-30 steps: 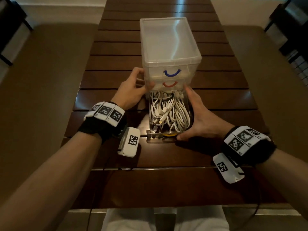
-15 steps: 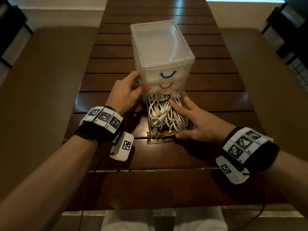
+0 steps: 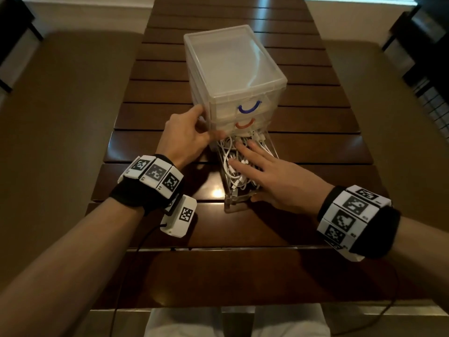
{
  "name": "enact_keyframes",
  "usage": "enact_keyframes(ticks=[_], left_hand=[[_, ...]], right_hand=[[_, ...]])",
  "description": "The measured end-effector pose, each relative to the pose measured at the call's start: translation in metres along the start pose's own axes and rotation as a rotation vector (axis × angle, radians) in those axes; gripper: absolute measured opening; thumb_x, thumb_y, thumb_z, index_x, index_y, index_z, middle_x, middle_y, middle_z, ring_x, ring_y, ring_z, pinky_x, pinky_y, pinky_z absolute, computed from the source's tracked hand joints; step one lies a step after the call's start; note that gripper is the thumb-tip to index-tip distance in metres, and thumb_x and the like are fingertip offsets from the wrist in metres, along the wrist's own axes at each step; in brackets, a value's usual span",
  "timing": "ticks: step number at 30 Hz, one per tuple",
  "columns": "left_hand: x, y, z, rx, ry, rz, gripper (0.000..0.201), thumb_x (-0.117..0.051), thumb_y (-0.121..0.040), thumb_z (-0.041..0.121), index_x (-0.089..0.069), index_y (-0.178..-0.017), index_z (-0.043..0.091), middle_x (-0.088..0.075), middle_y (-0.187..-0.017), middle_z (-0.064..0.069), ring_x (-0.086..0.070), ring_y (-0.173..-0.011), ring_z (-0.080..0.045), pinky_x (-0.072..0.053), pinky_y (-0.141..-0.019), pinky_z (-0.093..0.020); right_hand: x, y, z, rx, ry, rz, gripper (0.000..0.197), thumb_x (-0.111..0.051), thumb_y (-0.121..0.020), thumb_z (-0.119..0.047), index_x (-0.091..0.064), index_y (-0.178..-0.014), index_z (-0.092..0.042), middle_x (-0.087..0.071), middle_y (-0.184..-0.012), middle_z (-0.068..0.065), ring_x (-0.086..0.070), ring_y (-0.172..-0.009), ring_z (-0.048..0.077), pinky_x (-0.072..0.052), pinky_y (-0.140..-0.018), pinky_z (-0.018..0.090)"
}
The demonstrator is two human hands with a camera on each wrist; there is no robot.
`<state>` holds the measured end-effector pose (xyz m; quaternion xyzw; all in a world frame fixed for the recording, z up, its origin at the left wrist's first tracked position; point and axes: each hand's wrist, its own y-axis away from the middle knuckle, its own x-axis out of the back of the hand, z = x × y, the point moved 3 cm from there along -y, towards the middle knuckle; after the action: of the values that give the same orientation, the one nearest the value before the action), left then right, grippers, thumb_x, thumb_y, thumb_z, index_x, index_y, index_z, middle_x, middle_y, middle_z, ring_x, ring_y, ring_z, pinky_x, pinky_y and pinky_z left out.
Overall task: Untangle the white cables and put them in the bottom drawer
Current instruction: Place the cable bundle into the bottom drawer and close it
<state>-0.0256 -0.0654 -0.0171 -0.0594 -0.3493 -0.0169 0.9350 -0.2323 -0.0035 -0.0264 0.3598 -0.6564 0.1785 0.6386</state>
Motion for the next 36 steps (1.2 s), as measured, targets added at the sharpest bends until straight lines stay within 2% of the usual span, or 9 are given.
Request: enact_keyframes(ticks=[6, 10, 14, 16, 18, 20, 24, 30, 36], left_hand=[[0.008, -0.001, 0.004, 0.025, -0.058, -0.067, 0.048, -0.074, -0.076, 0.055, -0.064, -0.115, 0.027, -0.065, -0.087, 0.016, -0.062, -0.079, 0.007, -0.048, -0.066, -0.014], [0.038, 0.001, 0.030, 0.047, -0.346, -0.114, 0.068, -0.069, -0.070, 0.065, -0.062, -0.124, 0.024, -0.069, -0.113, 0.003, -0.061, -0.095, -0.005, -0.045, -0.074, -0.018], [0.055, 0.011, 0.080, -0.184, -0.408, 0.049, 0.105, -0.070, -0.063, 0.068, -0.031, -0.150, 0.023, -0.031, -0.154, -0.005, -0.034, -0.138, -0.021, -0.032, -0.111, -0.038], [0.039, 0.007, 0.091, -0.254, -0.482, -0.084, 0.113, -0.069, -0.063, 0.069, -0.016, -0.154, 0.029, -0.008, -0.162, -0.006, -0.011, -0.148, -0.028, -0.017, -0.119, -0.047], [0.023, 0.001, 0.087, -0.241, -0.661, -0.208, 0.112, -0.066, -0.065, 0.071, -0.007, -0.154, 0.035, 0.000, -0.163, -0.010, 0.000, -0.150, -0.033, -0.004, -0.119, -0.056], [0.021, -0.002, 0.082, -0.264, -0.712, -0.215, 0.103, -0.070, -0.073, 0.061, -0.012, -0.154, 0.035, -0.011, -0.163, -0.011, -0.006, -0.150, -0.033, -0.001, -0.117, -0.057], [0.032, -0.006, 0.076, -0.316, -0.614, -0.209, 0.089, -0.076, -0.078, 0.038, -0.025, -0.151, 0.036, -0.023, -0.161, -0.003, -0.015, -0.149, -0.026, -0.005, -0.117, -0.057], [0.037, -0.009, 0.076, -0.321, -0.605, -0.239, 0.086, -0.078, -0.077, 0.035, -0.030, -0.148, 0.042, -0.025, -0.160, 0.003, -0.018, -0.149, -0.021, -0.022, -0.115, -0.059], [0.040, -0.009, 0.077, -0.344, -0.573, -0.223, 0.083, -0.078, -0.075, 0.037, -0.035, -0.146, 0.040, -0.030, -0.158, 0.003, -0.021, -0.148, -0.018, -0.021, -0.117, -0.055]], right_hand=[[0.004, -0.004, 0.007, 0.042, 0.011, -0.032, 0.092, -0.066, -0.090, -0.037, -0.001, -0.156, -0.030, 0.012, -0.164, 0.003, 0.017, -0.146, 0.019, -0.008, -0.110, 0.030], [0.001, -0.001, 0.003, 0.029, 0.006, -0.024, 0.090, -0.065, -0.091, -0.035, -0.003, -0.156, -0.030, 0.012, -0.164, 0.003, 0.017, -0.147, 0.020, -0.009, -0.109, 0.030], [0.000, 0.002, -0.007, 0.031, -0.012, -0.005, 0.086, -0.063, -0.092, -0.035, -0.005, -0.156, -0.029, 0.011, -0.164, 0.004, 0.016, -0.148, 0.023, -0.006, -0.109, 0.031], [0.001, 0.003, -0.019, 0.038, -0.027, 0.003, 0.084, -0.062, -0.093, -0.035, -0.008, -0.157, -0.027, 0.011, -0.164, 0.006, 0.016, -0.148, 0.025, -0.010, -0.111, 0.034], [0.000, 0.003, -0.032, 0.023, -0.037, 0.023, 0.080, -0.062, -0.093, -0.035, -0.014, -0.156, -0.024, 0.005, -0.164, 0.009, 0.014, -0.150, 0.028, -0.018, -0.116, 0.038], [-0.003, 0.002, -0.044, -0.010, -0.034, 0.048, 0.081, -0.062, -0.093, -0.034, -0.013, -0.156, -0.021, 0.002, -0.164, 0.013, 0.010, -0.150, 0.032, -0.025, -0.116, 0.042], [-0.011, 0.001, -0.056, -0.025, 0.010, 0.107, 0.082, -0.065, -0.091, -0.033, -0.019, -0.155, -0.013, -0.009, -0.162, 0.021, -0.004, -0.149, 0.042, -0.021, -0.115, 0.044], [-0.012, -0.001, -0.052, -0.020, -0.008, 0.079, 0.080, -0.059, -0.095, -0.037, -0.012, -0.157, -0.018, -0.001, -0.164, 0.016, 0.002, -0.150, 0.037, -0.024, -0.116, 0.045], [-0.012, -0.005, -0.046, -0.031, 0.026, 0.100, 0.080, -0.062, -0.092, -0.039, -0.018, -0.156, -0.018, -0.011, -0.162, 0.018, -0.009, -0.150, 0.037, -0.030, -0.114, 0.047]])
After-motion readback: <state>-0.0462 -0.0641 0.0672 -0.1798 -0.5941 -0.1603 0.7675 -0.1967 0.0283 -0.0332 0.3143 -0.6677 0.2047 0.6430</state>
